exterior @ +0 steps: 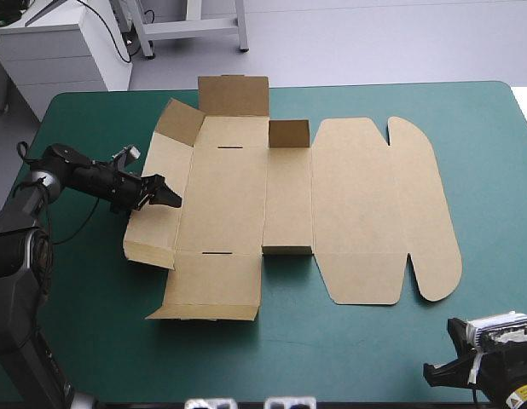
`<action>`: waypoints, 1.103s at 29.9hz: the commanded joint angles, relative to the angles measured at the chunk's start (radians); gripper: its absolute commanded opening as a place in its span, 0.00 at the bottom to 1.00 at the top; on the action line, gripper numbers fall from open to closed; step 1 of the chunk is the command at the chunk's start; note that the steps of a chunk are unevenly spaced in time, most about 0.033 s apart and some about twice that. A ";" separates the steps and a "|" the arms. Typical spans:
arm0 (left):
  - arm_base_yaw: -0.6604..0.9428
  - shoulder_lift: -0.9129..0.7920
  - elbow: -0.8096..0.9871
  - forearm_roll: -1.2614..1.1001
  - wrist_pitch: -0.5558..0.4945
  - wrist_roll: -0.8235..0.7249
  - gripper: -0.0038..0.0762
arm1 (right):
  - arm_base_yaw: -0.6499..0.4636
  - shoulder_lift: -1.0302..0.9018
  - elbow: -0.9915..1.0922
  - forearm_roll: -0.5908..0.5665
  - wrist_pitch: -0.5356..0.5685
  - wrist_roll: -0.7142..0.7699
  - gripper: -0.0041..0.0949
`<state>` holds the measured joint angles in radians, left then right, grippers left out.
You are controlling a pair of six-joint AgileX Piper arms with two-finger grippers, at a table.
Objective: Fold the box
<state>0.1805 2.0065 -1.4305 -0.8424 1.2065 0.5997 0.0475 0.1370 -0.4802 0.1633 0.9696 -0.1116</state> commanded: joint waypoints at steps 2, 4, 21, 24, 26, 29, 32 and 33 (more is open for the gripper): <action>-0.025 -0.027 -0.012 -0.001 0.087 -0.015 0.52 | 0.004 0.017 -0.021 0.002 -0.064 -0.004 0.02; -0.027 -0.027 -0.012 0.025 0.087 -0.013 0.39 | 0.004 0.017 -0.021 0.002 -0.064 -0.004 0.02; -0.045 -0.058 -0.111 0.112 0.087 0.055 0.04 | 0.004 0.017 -0.021 0.002 -0.064 -0.004 0.02; -0.083 -0.087 -0.182 0.205 0.085 0.069 0.04 | 0.004 0.017 -0.021 0.002 -0.064 -0.004 0.02; -0.116 -0.103 -0.229 0.273 0.085 0.094 0.04 | 0.004 0.017 -0.021 0.002 -0.064 -0.004 0.02; -0.170 -0.121 -0.303 0.358 0.080 0.143 0.04 | 0.004 0.017 -0.021 0.002 -0.064 -0.004 0.02; -0.226 -0.132 -0.367 0.407 0.068 0.207 0.04 | 0.004 0.017 -0.021 0.002 -0.064 -0.004 0.02; -0.245 -0.137 -0.390 0.422 0.065 0.234 0.04 | 0.004 0.017 -0.021 0.002 -0.064 -0.004 0.02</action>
<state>-0.0181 1.9469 -1.7408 -0.4414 1.2194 0.7432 0.0475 0.1370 -0.4802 0.1633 0.9696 -0.1116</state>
